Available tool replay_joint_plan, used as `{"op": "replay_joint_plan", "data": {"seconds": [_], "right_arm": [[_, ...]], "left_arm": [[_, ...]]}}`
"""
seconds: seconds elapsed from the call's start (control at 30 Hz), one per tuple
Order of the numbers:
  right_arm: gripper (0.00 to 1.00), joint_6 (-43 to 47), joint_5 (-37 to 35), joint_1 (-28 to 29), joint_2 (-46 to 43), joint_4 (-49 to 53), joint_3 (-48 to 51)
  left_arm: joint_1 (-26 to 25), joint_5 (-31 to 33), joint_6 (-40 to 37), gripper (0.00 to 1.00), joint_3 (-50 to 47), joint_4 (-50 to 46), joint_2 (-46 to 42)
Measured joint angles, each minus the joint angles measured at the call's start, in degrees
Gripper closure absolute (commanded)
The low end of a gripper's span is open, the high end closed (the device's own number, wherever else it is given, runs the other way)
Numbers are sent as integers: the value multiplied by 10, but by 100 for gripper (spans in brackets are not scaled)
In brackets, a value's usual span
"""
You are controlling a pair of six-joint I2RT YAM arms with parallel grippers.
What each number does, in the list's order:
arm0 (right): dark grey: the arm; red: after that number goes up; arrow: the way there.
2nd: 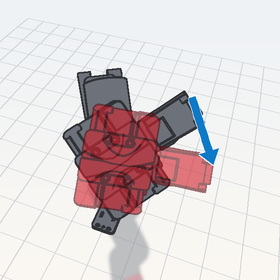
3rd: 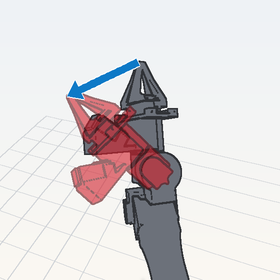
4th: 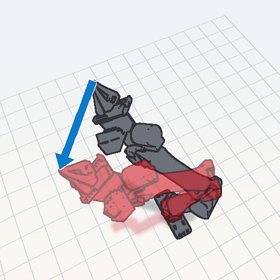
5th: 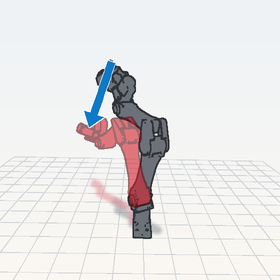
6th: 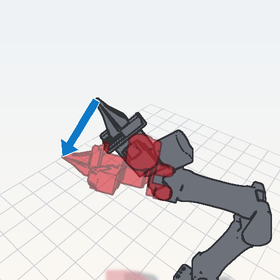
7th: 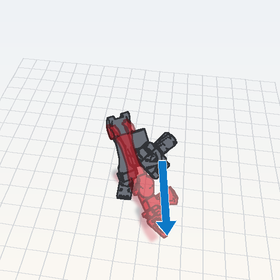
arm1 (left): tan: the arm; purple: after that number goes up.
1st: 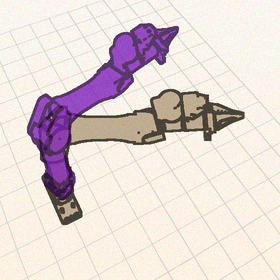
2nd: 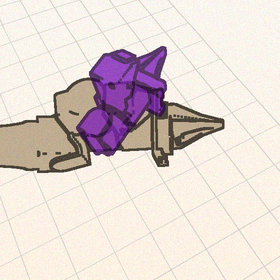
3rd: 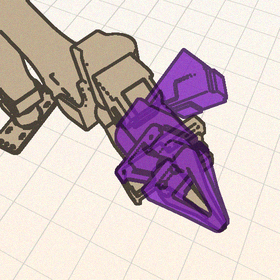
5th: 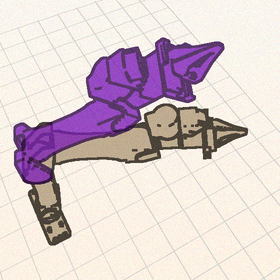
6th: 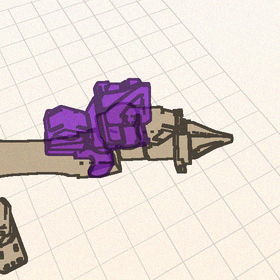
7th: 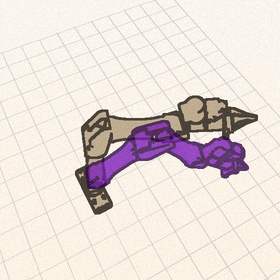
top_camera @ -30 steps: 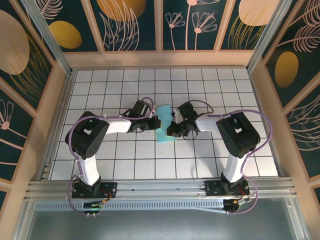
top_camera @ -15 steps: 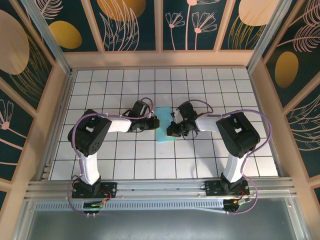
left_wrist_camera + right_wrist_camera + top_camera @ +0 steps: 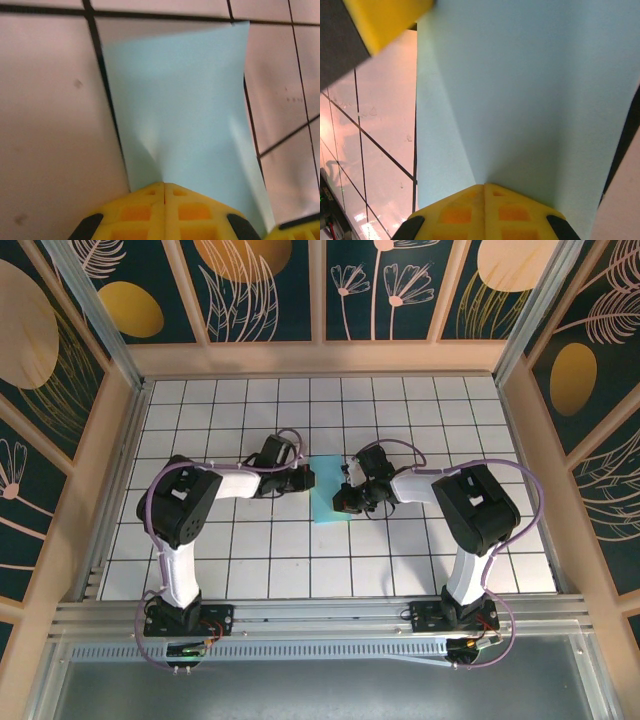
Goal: Fold a paper plane with a square sheet of paper (fold left side to right side)
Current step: First fold the square sheet of paper in half at the center of the table.
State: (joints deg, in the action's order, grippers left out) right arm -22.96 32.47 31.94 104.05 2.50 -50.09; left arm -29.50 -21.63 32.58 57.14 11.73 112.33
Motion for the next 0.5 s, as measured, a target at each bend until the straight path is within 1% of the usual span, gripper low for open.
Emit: {"op": "replay_joint_plan", "data": {"seconds": [0.23,0.5], "right_arm": [[100,0,0,0,0,-10,4],[100,0,2,0,0,-16,7]], "left_arm": [[18,-6,-14,96,40,-18,24],[51,-4,-24,96,90,-26,59]]}}
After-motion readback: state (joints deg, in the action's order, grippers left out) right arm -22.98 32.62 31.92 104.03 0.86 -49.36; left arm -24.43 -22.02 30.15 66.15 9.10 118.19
